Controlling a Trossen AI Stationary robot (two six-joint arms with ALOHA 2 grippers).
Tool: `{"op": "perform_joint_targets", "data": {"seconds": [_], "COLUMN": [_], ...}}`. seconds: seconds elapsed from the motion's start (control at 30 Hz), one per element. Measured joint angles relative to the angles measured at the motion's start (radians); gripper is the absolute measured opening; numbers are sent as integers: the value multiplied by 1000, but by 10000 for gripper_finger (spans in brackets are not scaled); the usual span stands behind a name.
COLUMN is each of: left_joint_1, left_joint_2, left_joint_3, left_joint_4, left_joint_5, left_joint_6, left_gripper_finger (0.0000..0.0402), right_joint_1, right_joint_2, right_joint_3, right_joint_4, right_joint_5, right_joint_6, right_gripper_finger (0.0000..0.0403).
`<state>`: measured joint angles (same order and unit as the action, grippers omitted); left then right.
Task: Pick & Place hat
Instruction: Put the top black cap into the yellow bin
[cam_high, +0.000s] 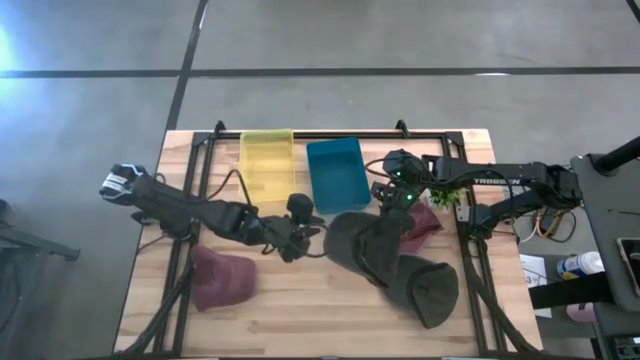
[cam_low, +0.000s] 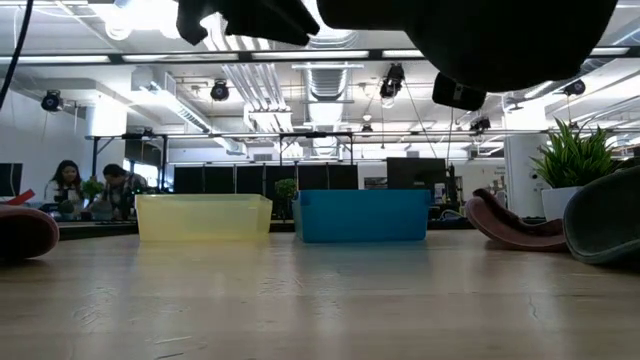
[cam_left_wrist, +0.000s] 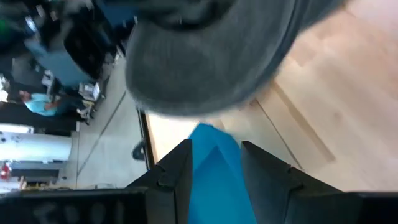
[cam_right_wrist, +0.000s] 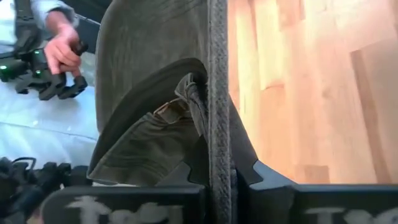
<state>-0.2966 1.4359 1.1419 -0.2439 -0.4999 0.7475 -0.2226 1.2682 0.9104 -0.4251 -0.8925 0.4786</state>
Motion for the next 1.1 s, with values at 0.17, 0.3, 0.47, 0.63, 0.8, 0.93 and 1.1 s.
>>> {"op": "perform_joint_targets", "data": {"seconds": [0.17,0.3,0.47,0.63,0.8,0.93,1.1], "left_joint_1": [-32,-47,-69,-90,-101,-109,-111], "left_joint_2": [25,44,62,62,62,63,74], "left_joint_3": [1,2,2,4,4,4,3], "left_joint_4": [141,167,166,222,291,298,302], "left_joint_5": [-36,-61,-126,-134,-132,-117,4], "left_joint_6": [33,49,87,95,101,104,55], "left_gripper_finger": [129,129,128,128,128,128,129], "right_joint_1": [-1,-1,-1,-7,-34,-53,-60], "right_joint_2": [-1,-1,-1,4,5,5,5], "right_joint_3": [0,0,0,-2,-13,-18,-19], "right_joint_4": [20,53,59,61,67,70,88], "right_joint_5": [-34,-102,-170,-190,-190,-212,-212], "right_joint_6": [16,45,74,77,75,83,102], "right_gripper_finger": [13,13,13,13,13,13,13]}}
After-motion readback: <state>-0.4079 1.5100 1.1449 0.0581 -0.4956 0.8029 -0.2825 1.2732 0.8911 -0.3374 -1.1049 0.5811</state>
